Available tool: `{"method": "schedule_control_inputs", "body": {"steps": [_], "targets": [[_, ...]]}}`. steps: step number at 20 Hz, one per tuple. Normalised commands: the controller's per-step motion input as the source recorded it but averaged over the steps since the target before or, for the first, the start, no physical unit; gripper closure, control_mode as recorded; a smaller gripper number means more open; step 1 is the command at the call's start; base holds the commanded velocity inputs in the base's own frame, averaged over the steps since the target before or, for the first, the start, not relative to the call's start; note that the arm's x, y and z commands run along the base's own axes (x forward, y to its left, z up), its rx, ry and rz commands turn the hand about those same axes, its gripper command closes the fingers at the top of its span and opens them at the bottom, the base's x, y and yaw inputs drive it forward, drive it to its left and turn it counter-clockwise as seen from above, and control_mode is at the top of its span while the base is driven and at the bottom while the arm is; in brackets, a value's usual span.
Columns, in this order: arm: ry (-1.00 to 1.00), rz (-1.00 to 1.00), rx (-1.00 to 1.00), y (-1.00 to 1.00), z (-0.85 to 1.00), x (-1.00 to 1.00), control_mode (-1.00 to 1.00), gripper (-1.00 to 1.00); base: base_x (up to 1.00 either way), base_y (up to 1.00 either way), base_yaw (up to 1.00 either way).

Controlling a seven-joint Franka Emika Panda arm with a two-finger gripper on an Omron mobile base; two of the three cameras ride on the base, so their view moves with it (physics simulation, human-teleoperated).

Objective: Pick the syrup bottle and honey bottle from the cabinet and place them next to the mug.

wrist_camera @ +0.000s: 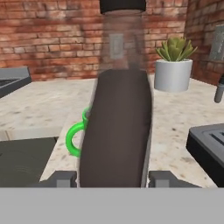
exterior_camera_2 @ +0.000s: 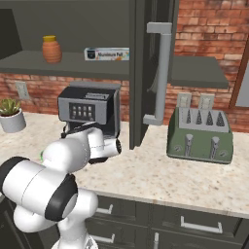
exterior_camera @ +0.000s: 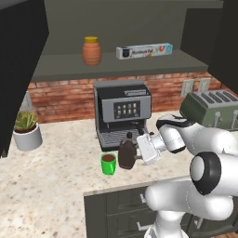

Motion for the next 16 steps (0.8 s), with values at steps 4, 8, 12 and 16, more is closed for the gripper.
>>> {"method": "schedule_control_inputs", "body": {"steps": [4,8,12,16], "targets": [[0.02,0.0,0.0,0.0,0.0,0.0,-1.0,-1.0,0.0,0.0,0.0],[0.0,0.0,0.0,0.0,0.0,0.0,-1.0,-1.0,0.0,0.0,0.0],[0.0,-0.02,0.0,0.0,0.02,0.0,-1.0,-1.0,0.0,0.0,0.0],[0.0,-0.1,0.01,-0.09,0.22,-0.26,-1.0,-1.0,0.0,0.0,0.0]]}}
